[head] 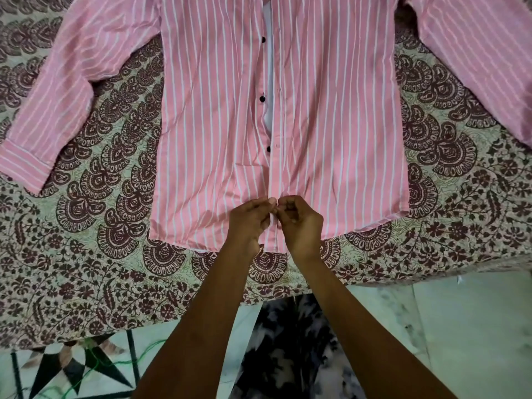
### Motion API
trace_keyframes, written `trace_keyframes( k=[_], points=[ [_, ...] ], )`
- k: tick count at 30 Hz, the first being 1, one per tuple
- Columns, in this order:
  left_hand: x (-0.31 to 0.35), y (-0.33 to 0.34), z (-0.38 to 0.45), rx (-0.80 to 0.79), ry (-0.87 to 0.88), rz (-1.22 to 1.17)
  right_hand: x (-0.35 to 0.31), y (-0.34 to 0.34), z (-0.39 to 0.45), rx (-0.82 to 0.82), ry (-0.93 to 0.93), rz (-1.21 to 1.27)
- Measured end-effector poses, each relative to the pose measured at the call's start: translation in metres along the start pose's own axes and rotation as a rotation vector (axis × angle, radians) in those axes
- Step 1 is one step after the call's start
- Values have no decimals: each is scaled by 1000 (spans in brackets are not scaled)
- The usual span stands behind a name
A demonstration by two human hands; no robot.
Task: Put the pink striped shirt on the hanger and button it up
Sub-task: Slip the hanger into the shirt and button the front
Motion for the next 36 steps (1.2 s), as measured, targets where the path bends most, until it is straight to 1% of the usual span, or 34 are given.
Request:
trace_keyframes(
  k=[4,6,10,14,16,18,21,23,26,28,30,32,34,36],
  points=[
    [13,3,0,3,163,219,7,1,2,25,4,-6],
    [17,5,2,-3,218,331,11,2,3,20,9,12],
    [18,8,3,-52,205,409,18,6,7,-66,33,63],
    [23,10,4,-65,221,484,29,10,13,-177,209,269],
    [23,11,1,-64,222,483,31,12,17,-229,257,311],
    [21,11,0,-70,193,446,29,11,21,-263,247,253],
    [15,12,2,-98,110,366,19,12,23,-281,158,23],
    [10,19,2,-133,79,373,10,10,22,-283,106,-73],
    [8,19,4,-92,88,366,11,9,24,-266,141,-52],
    [13,13,6,-43,154,391,14,11,24,-259,232,75],
    [23,10,8,-22,259,479,17,15,19,-267,349,361],
    [28,12,6,-19,319,561,18,19,13,-298,424,546],
    [28,12,4,-38,291,526,20,23,11,-318,496,649],
    [24,12,4,-83,190,399,26,28,10,-329,576,715]
  ],
)
Point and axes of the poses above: each hand's wrist, its own z-axis towards the middle knuckle, its own y-axis out of the palm, x = y × z, the point moved 8 cm from there along z, towards the middle knuckle, and after that the axes turned 8 degrees about -z, right-handed, at the moved point
